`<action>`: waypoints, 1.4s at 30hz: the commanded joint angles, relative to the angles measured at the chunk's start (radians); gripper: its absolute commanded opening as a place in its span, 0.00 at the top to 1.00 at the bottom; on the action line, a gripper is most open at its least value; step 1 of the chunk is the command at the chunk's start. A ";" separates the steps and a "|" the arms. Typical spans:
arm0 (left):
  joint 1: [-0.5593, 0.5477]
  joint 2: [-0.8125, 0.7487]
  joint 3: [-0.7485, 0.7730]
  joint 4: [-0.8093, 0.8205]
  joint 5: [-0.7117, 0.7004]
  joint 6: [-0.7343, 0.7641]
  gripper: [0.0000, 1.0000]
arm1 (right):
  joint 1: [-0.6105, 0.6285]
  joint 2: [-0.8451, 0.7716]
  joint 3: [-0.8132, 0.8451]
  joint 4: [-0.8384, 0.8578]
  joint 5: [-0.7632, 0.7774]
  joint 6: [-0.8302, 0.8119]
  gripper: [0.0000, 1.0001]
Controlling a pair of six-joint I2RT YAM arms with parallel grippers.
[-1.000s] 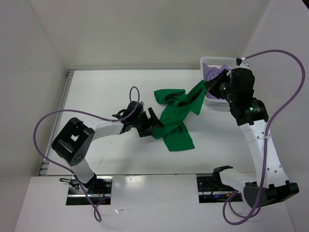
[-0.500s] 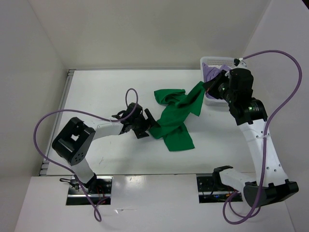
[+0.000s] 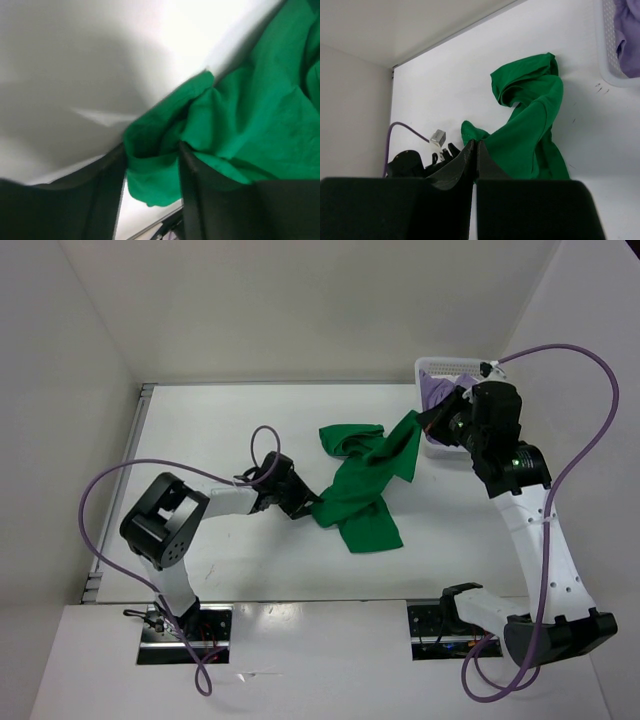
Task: Fold and stack the t-shirts
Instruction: Flatten out the tshirt
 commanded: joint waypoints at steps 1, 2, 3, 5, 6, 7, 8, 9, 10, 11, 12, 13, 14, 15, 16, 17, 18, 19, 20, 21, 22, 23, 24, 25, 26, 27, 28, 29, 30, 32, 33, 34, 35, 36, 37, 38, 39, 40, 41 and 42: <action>0.000 0.045 0.038 -0.001 -0.002 -0.017 0.61 | -0.007 -0.020 -0.026 0.025 -0.015 -0.010 0.97; 0.000 0.045 0.038 -0.001 -0.002 -0.017 0.67 | -0.007 -0.020 -0.026 0.025 -0.015 -0.010 0.97; 0.000 0.034 0.049 -0.010 -0.014 -0.003 0.76 | -0.007 -0.020 -0.026 0.036 -0.025 -0.010 0.97; 0.000 0.010 0.060 -0.037 -0.030 0.028 0.85 | -0.007 -0.010 -0.026 0.045 -0.044 0.000 0.97; 0.000 -0.021 0.086 -0.066 -0.064 0.047 0.92 | -0.007 -0.001 -0.026 0.057 -0.067 0.000 0.97; 0.000 -0.041 0.104 -0.083 -0.080 0.090 0.95 | -0.007 -0.001 -0.017 0.068 -0.078 0.009 0.97; 0.000 -0.064 0.127 -0.103 -0.097 0.115 0.96 | -0.007 0.012 -0.006 0.068 -0.087 0.010 0.97; 0.015 -0.119 0.177 -0.167 -0.124 0.167 0.99 | -0.007 0.046 0.029 0.079 -0.105 0.010 0.97; 0.015 -0.150 0.201 -0.168 -0.138 0.167 1.00 | -0.007 0.046 0.052 0.079 -0.105 0.019 0.97; 0.043 -0.223 0.216 -0.200 -0.138 0.201 1.00 | -0.007 0.071 0.108 0.091 -0.114 0.019 0.97; 0.093 -0.309 0.237 -0.223 -0.138 0.222 1.00 | -0.007 0.086 0.145 0.102 -0.127 0.019 0.97; 0.122 -0.352 0.248 -0.235 -0.138 0.236 1.00 | -0.007 0.118 0.183 0.102 -0.127 0.028 0.99; 0.189 -0.428 0.296 -0.278 -0.158 0.256 1.00 | -0.007 0.135 0.277 0.102 -0.127 0.028 1.00; 0.190 -0.429 0.296 -0.278 -0.158 0.279 1.00 | -0.007 0.152 0.326 0.102 -0.127 0.028 1.00; 0.224 -0.463 0.332 -0.304 -0.171 0.305 1.00 | -0.007 0.169 0.377 0.102 -0.127 0.028 1.00; 0.286 -0.514 0.410 -0.347 -0.181 0.354 1.00 | -0.007 0.199 0.476 0.102 -0.127 0.028 1.00; 0.313 -0.535 0.452 -0.367 -0.181 0.376 1.00 | -0.007 0.213 0.525 0.102 -0.137 0.028 1.00; 0.351 -0.567 0.533 -0.402 -0.195 0.414 1.00 | -0.007 0.238 0.619 0.084 -0.137 0.028 1.00; 0.365 -0.581 0.534 -0.418 -0.195 0.434 1.00 | -0.007 0.238 0.662 0.083 -0.147 0.028 1.00; 0.376 -0.602 0.610 -0.454 -0.232 0.451 1.00 | -0.007 0.249 0.732 0.070 -0.147 0.028 1.00; 0.385 -0.612 0.680 -0.486 -0.256 0.494 1.00 | -0.007 0.261 0.762 0.061 -0.159 0.028 1.00; 0.385 -0.612 0.714 -0.487 -0.276 0.512 1.00 | -0.007 0.261 0.788 0.060 -0.159 0.028 1.00; 0.385 -0.624 0.745 -0.514 -0.298 0.529 1.00 | 0.004 0.261 0.811 0.050 -0.159 0.028 1.00; 0.385 -0.635 0.808 -0.536 -0.347 0.570 1.00 | 0.004 0.270 0.852 0.050 -0.159 0.028 1.00; 0.385 -0.635 0.840 -0.548 -0.367 0.586 1.00 | 0.015 0.279 0.895 0.039 -0.150 0.028 1.00; 0.385 -0.635 0.866 -0.557 -0.385 0.601 1.00 | 0.015 0.279 0.896 0.039 -0.150 0.028 1.00; 0.385 -0.635 0.885 -0.557 -0.417 0.627 1.00 | 0.027 0.290 0.937 0.039 -0.150 0.028 1.00; 0.385 -0.644 0.894 -0.566 -0.453 0.641 1.00 | 0.039 0.299 0.963 0.039 -0.150 0.028 1.00; 0.385 -0.644 0.894 -0.567 -0.453 0.650 1.00 | 0.039 0.316 0.963 0.039 -0.150 0.028 1.00; 0.385 -0.644 0.862 -0.567 -0.479 0.663 1.00 | 0.039 0.359 0.963 0.050 -0.171 0.028 1.00; 0.385 -0.633 0.841 -0.567 -0.479 0.673 0.99 | 0.039 0.359 0.945 0.050 -0.171 0.028 1.00; 0.385 -0.624 0.821 -0.567 -0.493 0.674 0.99 | 0.039 0.390 0.933 0.063 -0.171 0.028 1.00; 0.385 -0.598 0.781 -0.556 -0.503 0.686 0.99 | 0.039 0.405 0.908 0.082 -0.171 0.028 1.00; 0.394 -0.584 0.756 -0.556 -0.504 0.686 0.99 | 0.039 0.443 0.896 0.091 -0.171 0.028 1.00; 0.394 -0.566 0.739 -0.539 -0.504 0.696 0.99 | 0.039 0.465 0.882 0.100 -0.171 0.028 1.00; 0.414 -0.526 0.713 -0.527 -0.481 0.697 0.99 | 0.039 0.518 0.882 0.109 -0.171 0.028 1.00; 0.429 -0.486 0.713 -0.502 -0.458 0.697 0.99 | 0.039 0.548 0.902 0.110 -0.171 0.028 1.00; 0.454 -0.463 0.703 -0.493 -0.421 0.697 0.99 | 0.039 0.580 0.949 0.110 -0.171 0.028 1.00; 0.466 -0.439 0.702 -0.493 -0.410 0.697 0.99 | 0.039 0.648 0.981 0.094 -0.162 0.028 1.00; 0.477 -0.412 0.724 -0.493 -0.410 0.697 0.99 | 0.039 0.684 1.016 0.094 -0.162 0.028 1.00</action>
